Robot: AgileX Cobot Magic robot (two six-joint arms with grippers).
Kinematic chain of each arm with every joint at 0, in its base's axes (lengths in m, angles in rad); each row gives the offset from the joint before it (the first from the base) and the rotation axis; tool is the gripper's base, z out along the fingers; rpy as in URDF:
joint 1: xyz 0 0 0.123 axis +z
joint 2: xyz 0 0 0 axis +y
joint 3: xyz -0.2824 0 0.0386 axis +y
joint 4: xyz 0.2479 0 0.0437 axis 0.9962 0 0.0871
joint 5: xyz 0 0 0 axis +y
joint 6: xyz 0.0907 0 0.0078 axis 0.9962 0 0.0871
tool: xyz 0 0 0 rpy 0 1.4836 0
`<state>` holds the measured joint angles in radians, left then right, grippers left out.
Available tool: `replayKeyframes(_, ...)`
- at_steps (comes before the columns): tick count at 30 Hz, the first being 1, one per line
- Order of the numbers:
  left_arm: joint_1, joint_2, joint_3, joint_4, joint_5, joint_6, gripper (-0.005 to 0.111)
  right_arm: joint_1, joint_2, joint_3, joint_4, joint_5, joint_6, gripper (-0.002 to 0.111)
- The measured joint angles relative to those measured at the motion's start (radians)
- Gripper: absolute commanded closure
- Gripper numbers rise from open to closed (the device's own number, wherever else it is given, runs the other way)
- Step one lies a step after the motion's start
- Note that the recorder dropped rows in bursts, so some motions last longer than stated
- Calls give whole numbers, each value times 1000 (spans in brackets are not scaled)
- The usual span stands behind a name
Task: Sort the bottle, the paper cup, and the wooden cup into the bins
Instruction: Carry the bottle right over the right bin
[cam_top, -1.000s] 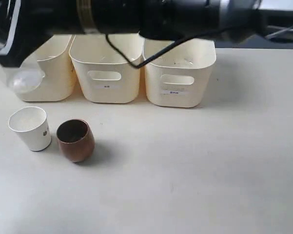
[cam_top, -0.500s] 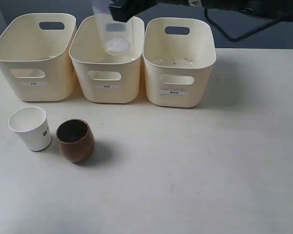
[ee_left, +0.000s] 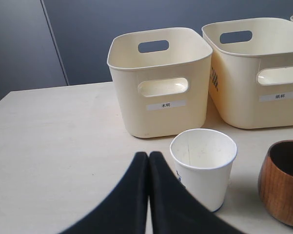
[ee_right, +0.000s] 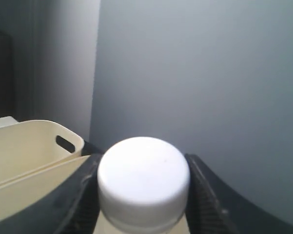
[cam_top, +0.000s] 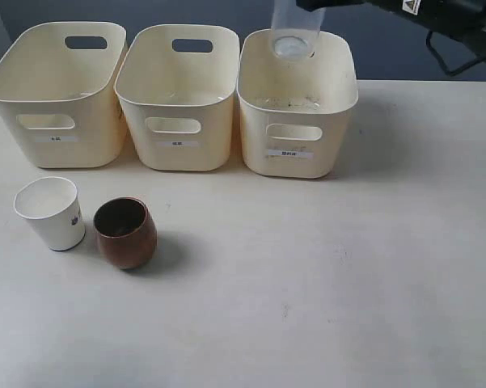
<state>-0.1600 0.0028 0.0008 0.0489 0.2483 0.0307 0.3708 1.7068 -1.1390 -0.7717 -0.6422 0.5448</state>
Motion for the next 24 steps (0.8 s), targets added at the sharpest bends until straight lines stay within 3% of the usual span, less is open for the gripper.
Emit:
replayKeyframes(12,0,0,0,0,0,0,107,-28,311,-203,69,-5,-48,109)
replayKeyframes(24,0,0,0,0,0,0,107,-28,454,-225,112,12,-48,109)
